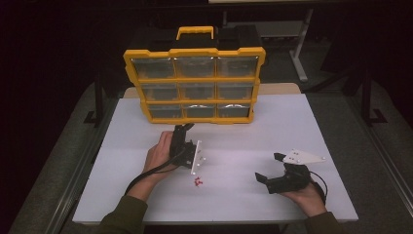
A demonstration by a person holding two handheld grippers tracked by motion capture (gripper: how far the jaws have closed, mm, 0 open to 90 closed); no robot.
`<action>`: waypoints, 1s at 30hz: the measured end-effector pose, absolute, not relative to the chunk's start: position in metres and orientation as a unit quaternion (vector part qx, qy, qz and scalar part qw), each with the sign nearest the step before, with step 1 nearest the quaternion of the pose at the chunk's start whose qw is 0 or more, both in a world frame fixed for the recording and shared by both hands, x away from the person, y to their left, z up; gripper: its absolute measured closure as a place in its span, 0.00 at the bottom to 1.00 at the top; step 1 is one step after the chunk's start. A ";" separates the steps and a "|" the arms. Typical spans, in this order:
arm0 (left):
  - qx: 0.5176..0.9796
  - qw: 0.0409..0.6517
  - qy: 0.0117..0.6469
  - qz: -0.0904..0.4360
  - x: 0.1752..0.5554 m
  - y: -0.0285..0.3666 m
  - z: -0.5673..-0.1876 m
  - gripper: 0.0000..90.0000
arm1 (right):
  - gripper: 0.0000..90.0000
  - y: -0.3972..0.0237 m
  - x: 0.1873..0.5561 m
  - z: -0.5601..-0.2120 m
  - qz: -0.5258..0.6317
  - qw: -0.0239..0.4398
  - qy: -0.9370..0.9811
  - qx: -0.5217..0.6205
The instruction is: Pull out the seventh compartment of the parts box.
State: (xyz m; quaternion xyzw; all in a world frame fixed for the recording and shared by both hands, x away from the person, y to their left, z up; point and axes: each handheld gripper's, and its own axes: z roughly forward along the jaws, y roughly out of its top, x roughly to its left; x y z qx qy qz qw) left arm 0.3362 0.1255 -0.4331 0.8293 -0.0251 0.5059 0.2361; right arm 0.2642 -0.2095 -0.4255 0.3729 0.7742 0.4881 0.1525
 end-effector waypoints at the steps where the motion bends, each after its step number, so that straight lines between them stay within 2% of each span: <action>1: 0.828 0.233 -0.029 0.509 0.336 0.125 -0.434 0.00 | 0.00 -0.210 0.264 -0.426 0.488 0.153 0.774 0.373; 16: 0.813 0.196 -0.066 0.545 0.334 0.121 -0.437 0.00 | 0.00 -0.210 0.264 -0.426 0.488 0.153 0.774 0.373; 30: 0.798 0.178 -0.060 0.572 0.339 0.121 -0.441 0.00 | 0.00 -0.209 0.264 -0.426 0.488 0.154 0.774 0.373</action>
